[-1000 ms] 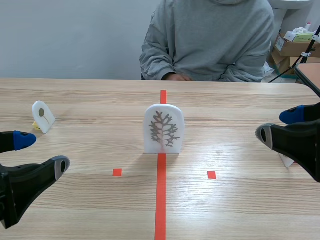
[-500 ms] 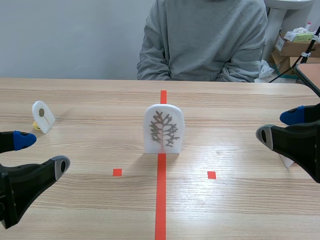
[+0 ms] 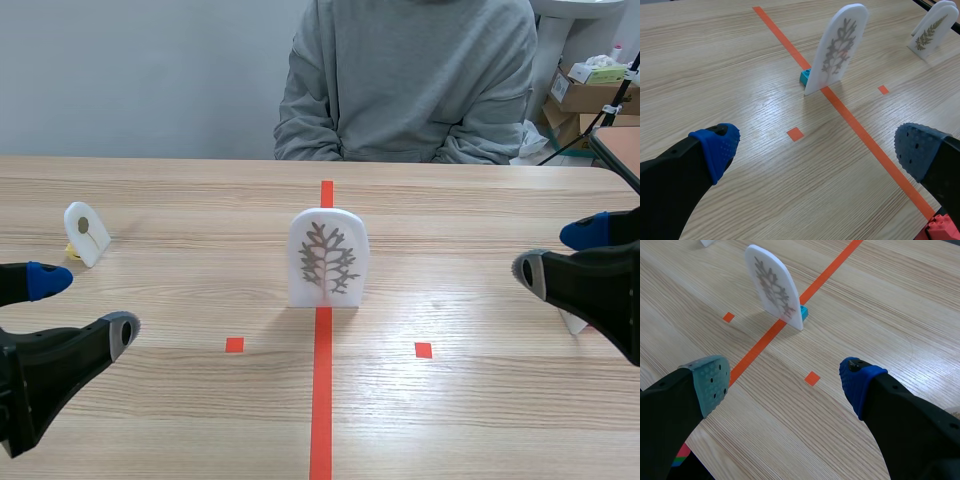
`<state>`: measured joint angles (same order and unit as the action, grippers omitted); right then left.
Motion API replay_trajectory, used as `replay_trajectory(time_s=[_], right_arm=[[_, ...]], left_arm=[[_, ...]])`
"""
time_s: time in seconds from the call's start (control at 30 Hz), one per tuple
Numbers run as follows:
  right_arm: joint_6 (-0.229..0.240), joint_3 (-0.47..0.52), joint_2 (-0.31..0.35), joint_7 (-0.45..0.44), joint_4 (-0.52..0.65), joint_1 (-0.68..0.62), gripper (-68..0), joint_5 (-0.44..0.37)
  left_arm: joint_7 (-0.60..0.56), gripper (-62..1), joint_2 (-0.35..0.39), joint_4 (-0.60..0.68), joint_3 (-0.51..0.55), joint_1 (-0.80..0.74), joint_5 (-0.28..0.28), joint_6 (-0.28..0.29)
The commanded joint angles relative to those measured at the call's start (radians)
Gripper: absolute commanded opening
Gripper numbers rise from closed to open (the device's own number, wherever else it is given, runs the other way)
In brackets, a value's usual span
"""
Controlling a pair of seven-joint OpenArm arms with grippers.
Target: Do the leaf sorting experiment
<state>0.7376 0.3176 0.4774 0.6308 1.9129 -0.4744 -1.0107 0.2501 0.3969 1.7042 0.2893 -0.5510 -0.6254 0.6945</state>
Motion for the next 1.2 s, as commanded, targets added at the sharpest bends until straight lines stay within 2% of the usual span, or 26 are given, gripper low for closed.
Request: replay_trajectory(time_s=[0.0, 0.13, 0.37, 0.6, 0.7, 0.8, 0.93, 1.17], right_arm=[[0.008, 0.002, 0.015, -0.009, -0.003, 0.02, -22.5, -0.007], [0.008, 0.002, 0.015, -0.009, -0.003, 0.02, -22.5, -0.004], [0.008, 0.002, 0.015, -0.01, -0.008, 0.02, -22.5, 0.073], [0.008, 0.001, 0.019, -0.063, -0.015, 0.057, -20.0, 0.225], [0.008, -0.027, 0.046, -0.1, -0.055, 0.117, -19.7, 0.287], [0.008, -0.095, 0.087, -0.115, -0.124, 0.208, -19.6, 0.333], [0.008, -0.248, 0.13, -0.137, -0.241, 0.365, -19.6, 0.378], [0.008, -0.582, 0.129, -0.128, -0.466, 0.663, -19.6, 0.399]], left_arm=[[-0.014, 1.4, 0.003, 0.023, 0.004, 0.0, -0.011, 0.002], [-0.014, 1.4, 0.003, 0.023, 0.004, 0.0, -0.011, 0.002], [-0.014, 1.4, 0.003, 0.023, 0.004, 0.0, -0.011, 0.002], [-0.014, 1.4, 0.003, 0.023, 0.004, 0.0, -0.011, 0.002], [-0.014, 1.4, 0.003, 0.023, 0.004, 0.0, -0.011, 0.002], [-0.014, 1.4, 0.002, 0.023, 0.004, 0.0, -0.011, 0.002], [-0.014, 1.4, 0.002, 0.023, 0.004, 0.0, -0.011, 0.002], [-0.005, 1.4, -0.006, 0.023, 0.003, 0.0, -0.01, 0.002]])
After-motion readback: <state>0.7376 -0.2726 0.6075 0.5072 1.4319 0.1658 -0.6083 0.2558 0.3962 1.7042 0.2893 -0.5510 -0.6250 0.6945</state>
